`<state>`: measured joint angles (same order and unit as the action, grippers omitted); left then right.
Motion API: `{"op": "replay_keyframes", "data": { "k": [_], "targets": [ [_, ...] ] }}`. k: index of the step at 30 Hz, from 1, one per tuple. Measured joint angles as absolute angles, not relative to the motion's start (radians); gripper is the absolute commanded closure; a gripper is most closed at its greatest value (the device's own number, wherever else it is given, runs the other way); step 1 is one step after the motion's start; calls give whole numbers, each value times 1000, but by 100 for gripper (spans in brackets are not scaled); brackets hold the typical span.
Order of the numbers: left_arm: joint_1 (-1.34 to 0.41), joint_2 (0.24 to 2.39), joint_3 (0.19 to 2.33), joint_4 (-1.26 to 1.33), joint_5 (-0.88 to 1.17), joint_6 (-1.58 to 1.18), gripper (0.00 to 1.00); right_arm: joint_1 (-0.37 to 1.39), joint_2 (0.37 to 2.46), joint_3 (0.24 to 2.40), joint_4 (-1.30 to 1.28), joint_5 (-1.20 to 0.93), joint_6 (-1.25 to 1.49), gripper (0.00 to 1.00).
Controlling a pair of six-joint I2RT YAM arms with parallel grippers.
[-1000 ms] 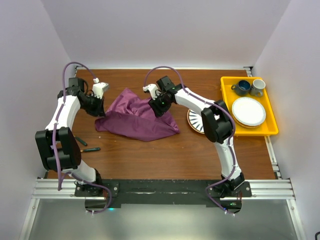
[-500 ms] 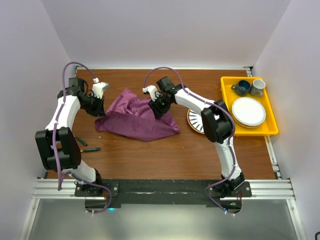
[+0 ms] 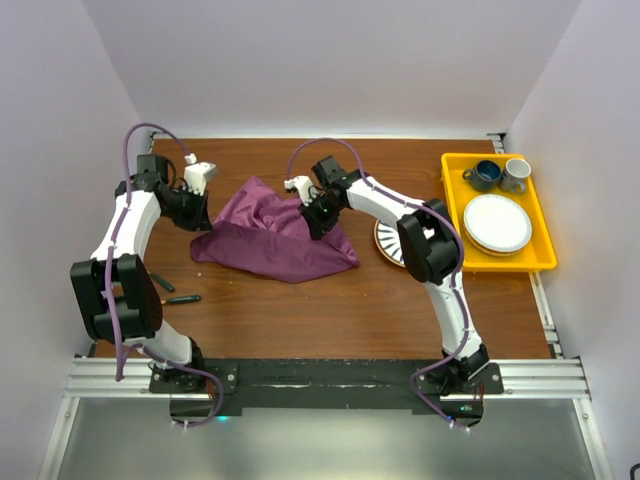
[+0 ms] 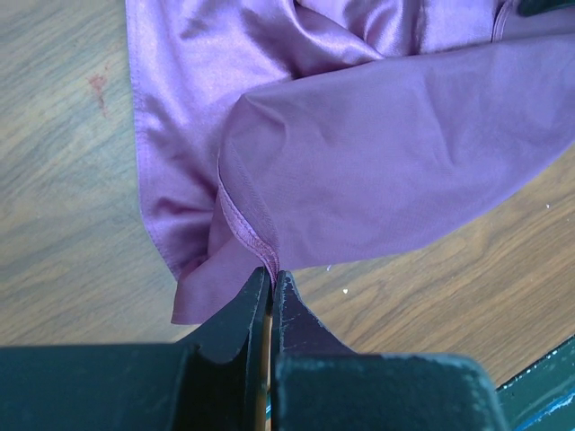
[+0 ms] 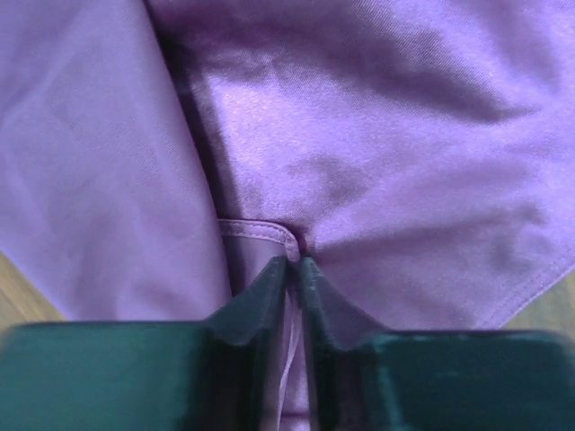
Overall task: Fold the napkin into a case and place the utensils inside
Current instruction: Pick up the crumpled napkin from the center of the board, then flatten out the crumpled napkin at the center of the board.
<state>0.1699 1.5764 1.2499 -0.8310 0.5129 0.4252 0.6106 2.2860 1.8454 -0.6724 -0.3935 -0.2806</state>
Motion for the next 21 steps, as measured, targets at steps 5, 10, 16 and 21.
{"op": "replay_keyframes", "data": {
  "k": [5,10,16,21],
  "targets": [
    [171,1576,1256,-807,514,392,100,604,2281,1849,-687,-415,-277,100],
    [187,1576,1356,-777,516,348,100,552,2223,1883,-679,-422,-221,100],
    [198,1569,1535,-664,477,270,100,406,2127,2055,-580,-419,-128,100],
    [198,1558,1660,-545,437,219,100,337,2005,2082,-420,-376,-64,100]
  ]
}}
